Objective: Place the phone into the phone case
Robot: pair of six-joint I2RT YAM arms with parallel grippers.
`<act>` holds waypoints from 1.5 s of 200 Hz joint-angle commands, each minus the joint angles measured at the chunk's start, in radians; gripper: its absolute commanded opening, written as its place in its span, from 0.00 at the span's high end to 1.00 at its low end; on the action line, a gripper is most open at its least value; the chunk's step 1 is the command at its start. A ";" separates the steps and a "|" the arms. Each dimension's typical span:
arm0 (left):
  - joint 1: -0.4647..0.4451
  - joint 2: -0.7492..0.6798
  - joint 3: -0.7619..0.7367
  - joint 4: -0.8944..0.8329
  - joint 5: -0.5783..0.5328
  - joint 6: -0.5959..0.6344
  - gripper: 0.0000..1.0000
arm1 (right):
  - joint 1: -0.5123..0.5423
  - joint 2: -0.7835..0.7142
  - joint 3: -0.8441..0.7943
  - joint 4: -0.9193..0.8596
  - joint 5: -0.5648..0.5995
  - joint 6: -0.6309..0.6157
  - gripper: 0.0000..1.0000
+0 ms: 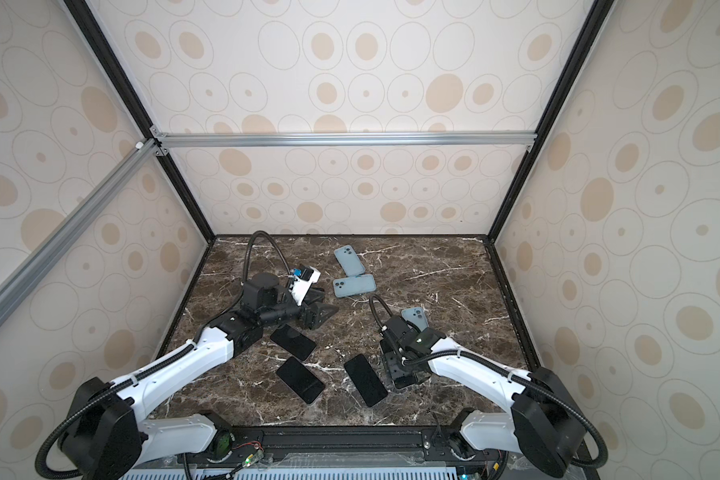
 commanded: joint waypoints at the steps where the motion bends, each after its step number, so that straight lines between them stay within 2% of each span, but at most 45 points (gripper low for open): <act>1: -0.018 0.048 0.094 -0.042 0.084 -0.185 0.26 | 0.000 -0.075 0.051 0.025 -0.006 -0.088 0.45; 30: -0.027 0.093 0.125 0.012 0.181 -0.310 0.25 | 0.001 -0.121 0.103 0.071 -0.087 -0.183 0.46; 54: -0.033 0.125 0.164 -0.005 0.238 -0.360 0.25 | 0.000 -0.137 0.134 0.107 -0.145 -0.241 0.46; 92: -0.042 0.140 0.207 -0.073 0.268 -0.360 0.27 | 0.002 -0.128 0.176 0.137 -0.183 -0.291 0.47; 133: -0.048 0.154 0.201 -0.112 0.294 -0.342 0.38 | 0.010 -0.126 0.188 0.171 -0.218 -0.315 0.47; 166: -0.065 0.172 0.204 -0.132 0.315 -0.340 0.40 | 0.026 -0.119 0.190 0.194 -0.226 -0.336 0.47; 190: -0.076 0.184 0.210 -0.154 0.326 -0.333 0.45 | 0.038 -0.109 0.201 0.199 -0.215 -0.345 0.47; 241: -0.079 0.219 0.228 -0.220 0.334 -0.311 0.61 | 0.066 -0.098 0.216 0.194 -0.179 -0.374 0.47; 300: -0.078 0.226 0.231 -0.242 0.344 -0.313 0.88 | 0.079 -0.099 0.224 0.183 -0.127 -0.383 0.45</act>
